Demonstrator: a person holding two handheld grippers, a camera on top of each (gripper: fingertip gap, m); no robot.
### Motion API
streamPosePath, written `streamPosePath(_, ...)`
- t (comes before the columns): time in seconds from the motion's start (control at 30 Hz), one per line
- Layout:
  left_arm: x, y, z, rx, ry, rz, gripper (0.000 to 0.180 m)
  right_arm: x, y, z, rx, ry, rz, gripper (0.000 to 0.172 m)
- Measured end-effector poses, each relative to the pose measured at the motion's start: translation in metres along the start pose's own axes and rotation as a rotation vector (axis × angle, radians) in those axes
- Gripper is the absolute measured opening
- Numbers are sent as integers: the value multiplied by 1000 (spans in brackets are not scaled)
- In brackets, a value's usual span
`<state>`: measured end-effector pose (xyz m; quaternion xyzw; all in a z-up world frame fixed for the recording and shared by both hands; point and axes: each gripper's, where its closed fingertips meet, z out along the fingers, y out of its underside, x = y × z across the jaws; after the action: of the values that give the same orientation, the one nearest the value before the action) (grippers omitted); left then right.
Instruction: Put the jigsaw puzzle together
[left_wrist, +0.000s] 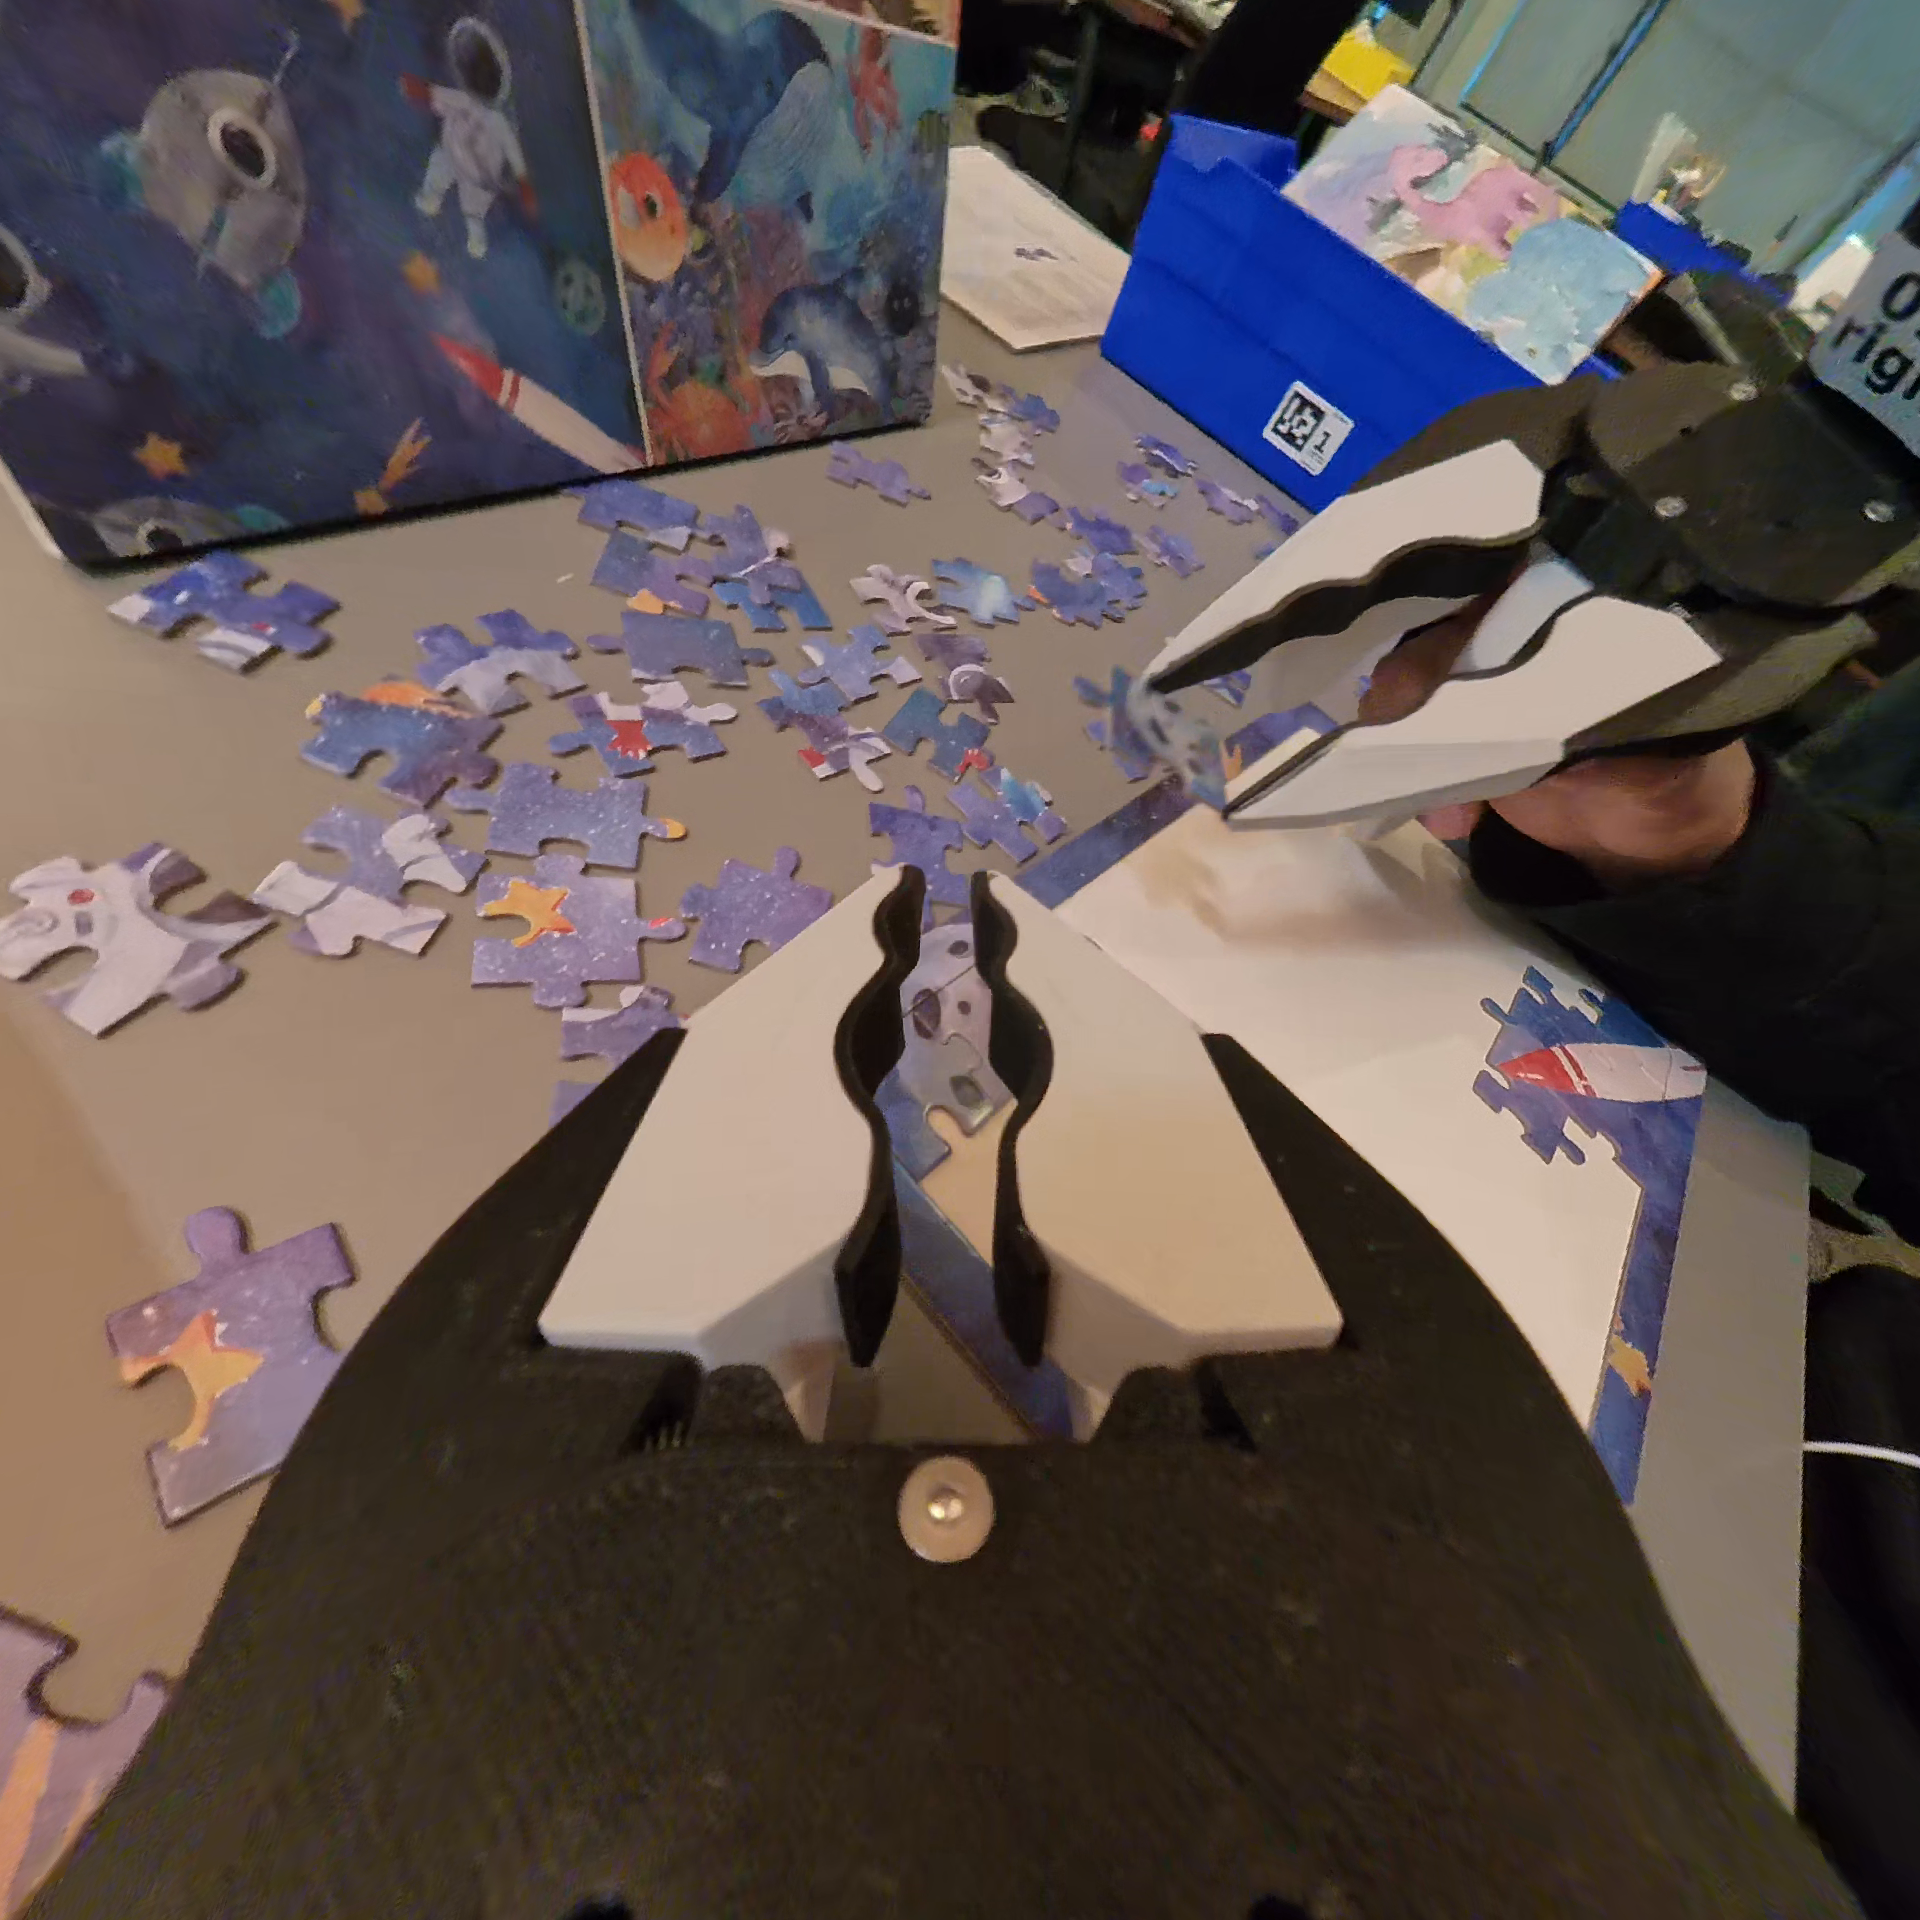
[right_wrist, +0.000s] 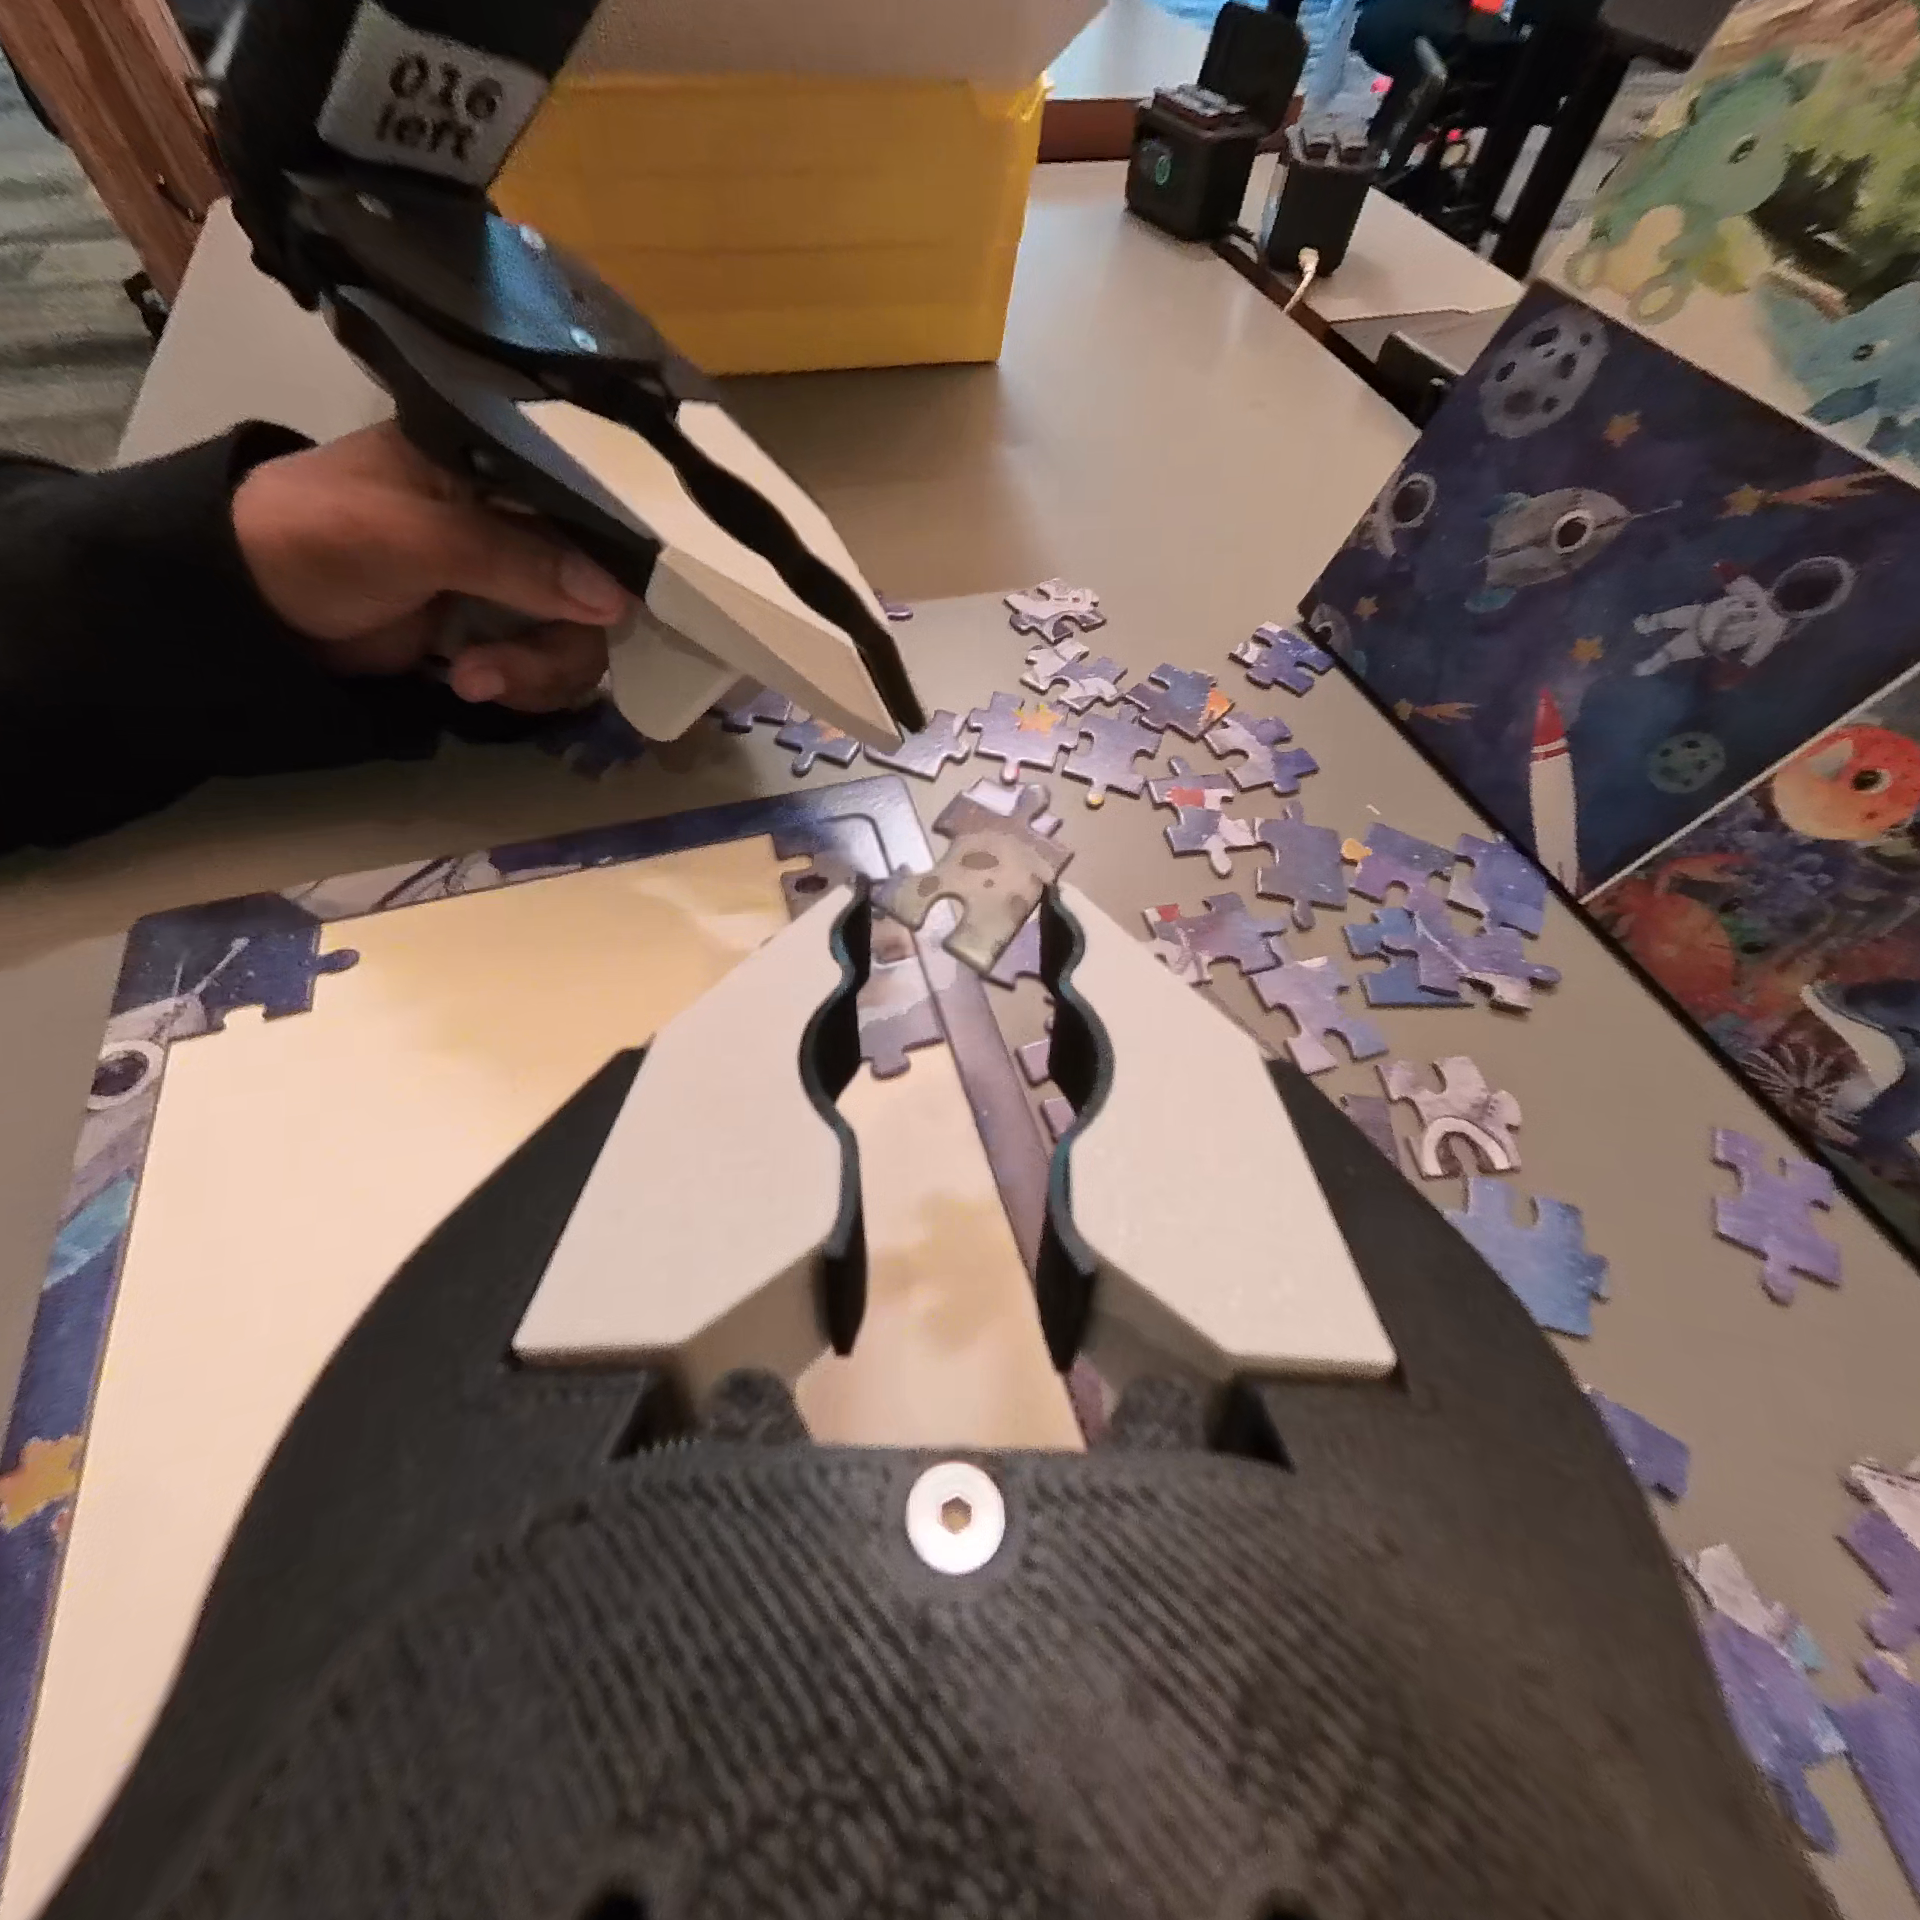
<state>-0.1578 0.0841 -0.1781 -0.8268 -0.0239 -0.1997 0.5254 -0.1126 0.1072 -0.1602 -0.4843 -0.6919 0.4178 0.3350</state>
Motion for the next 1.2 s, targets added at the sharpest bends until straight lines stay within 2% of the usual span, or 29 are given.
streamPosePath(0.23,25,1,4,-7,101,93,17,-6,8,7,-57,24,-110,31)
streamPosePath(0.47,27,-1,3,13,128,68,18,-19,1,8,-36,23,-228,31)
streamPosePath(0.93,44,-2,1,22,255,27,13,-24,-4,7,-16,36,-277,31)
streamPosePath(1.2,48,-9,-4,59,305,-23,4,-27,-7,7,-1,42,-303,31)
